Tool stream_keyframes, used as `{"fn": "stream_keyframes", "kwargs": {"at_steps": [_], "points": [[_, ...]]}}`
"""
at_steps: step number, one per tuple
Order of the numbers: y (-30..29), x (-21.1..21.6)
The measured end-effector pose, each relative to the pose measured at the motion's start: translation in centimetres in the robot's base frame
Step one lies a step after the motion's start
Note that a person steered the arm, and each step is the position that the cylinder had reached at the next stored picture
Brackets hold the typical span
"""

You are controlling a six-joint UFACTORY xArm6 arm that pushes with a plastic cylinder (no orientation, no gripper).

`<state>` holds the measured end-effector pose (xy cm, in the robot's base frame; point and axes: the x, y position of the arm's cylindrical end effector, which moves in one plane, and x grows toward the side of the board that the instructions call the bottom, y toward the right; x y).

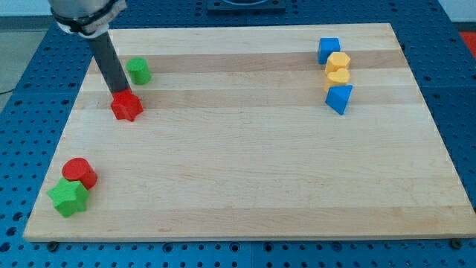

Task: Move red star towards bottom left

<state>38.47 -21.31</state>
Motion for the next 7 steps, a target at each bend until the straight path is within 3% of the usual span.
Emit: {"fn": "stream_keyframes", "kwargs": {"at_steps": [2, 4, 7], "points": [[3.0, 6.0], [5.0, 2.5], [5.4, 9.0]]}}
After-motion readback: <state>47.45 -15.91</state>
